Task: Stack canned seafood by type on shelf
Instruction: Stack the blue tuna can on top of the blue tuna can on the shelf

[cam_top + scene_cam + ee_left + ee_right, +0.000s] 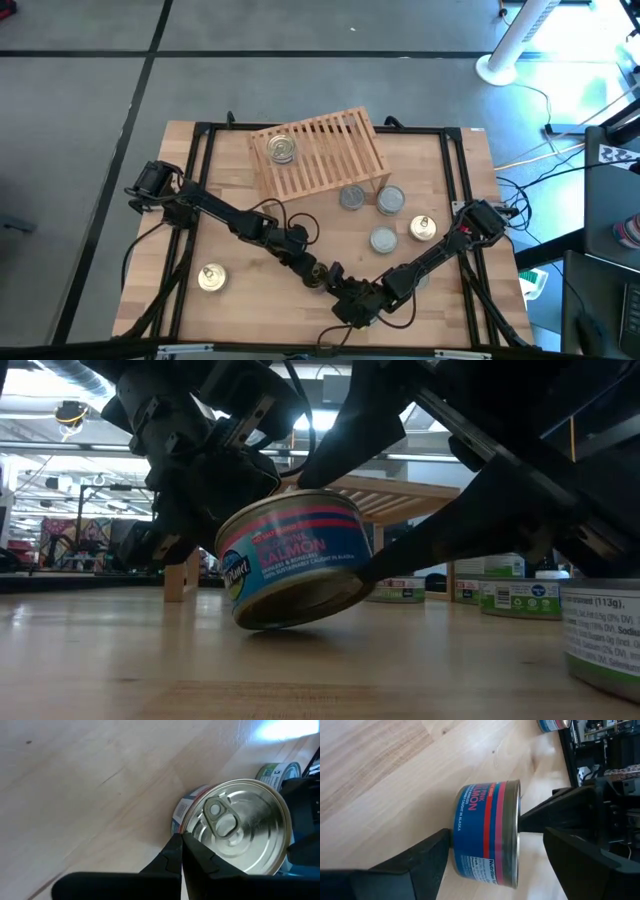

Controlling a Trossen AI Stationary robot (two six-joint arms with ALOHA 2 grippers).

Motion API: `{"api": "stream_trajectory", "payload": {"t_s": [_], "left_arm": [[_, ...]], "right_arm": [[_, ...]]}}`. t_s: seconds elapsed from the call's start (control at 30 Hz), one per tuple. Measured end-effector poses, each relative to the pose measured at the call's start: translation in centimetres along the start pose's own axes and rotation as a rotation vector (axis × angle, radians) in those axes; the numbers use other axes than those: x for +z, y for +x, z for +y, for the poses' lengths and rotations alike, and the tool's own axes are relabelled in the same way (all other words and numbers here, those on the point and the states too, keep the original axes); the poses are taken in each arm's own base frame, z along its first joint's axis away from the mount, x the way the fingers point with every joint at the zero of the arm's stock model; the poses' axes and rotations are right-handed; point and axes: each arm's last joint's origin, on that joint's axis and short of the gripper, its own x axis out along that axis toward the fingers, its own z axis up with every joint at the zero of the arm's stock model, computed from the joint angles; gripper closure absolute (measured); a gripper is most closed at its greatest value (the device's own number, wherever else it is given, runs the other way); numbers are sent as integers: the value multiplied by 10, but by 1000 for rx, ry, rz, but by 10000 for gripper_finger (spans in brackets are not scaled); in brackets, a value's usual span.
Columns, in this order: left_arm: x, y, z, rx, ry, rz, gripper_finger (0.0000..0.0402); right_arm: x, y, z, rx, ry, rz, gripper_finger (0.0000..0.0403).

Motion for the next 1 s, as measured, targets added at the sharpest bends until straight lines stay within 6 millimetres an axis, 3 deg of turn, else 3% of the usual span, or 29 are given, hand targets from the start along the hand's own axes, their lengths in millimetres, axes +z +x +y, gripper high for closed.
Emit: {"api": "stream_trajectory", "payload": {"t_s": [0.37, 1.0], "left_arm": [[0, 0, -1, -17, 4, 20, 401], [6, -1, 1, -18, -12, 32, 401]], "right_arm": [[1, 0, 2, 67, -101, -51, 84], [1, 1, 3, 105, -105, -74, 84]]}}
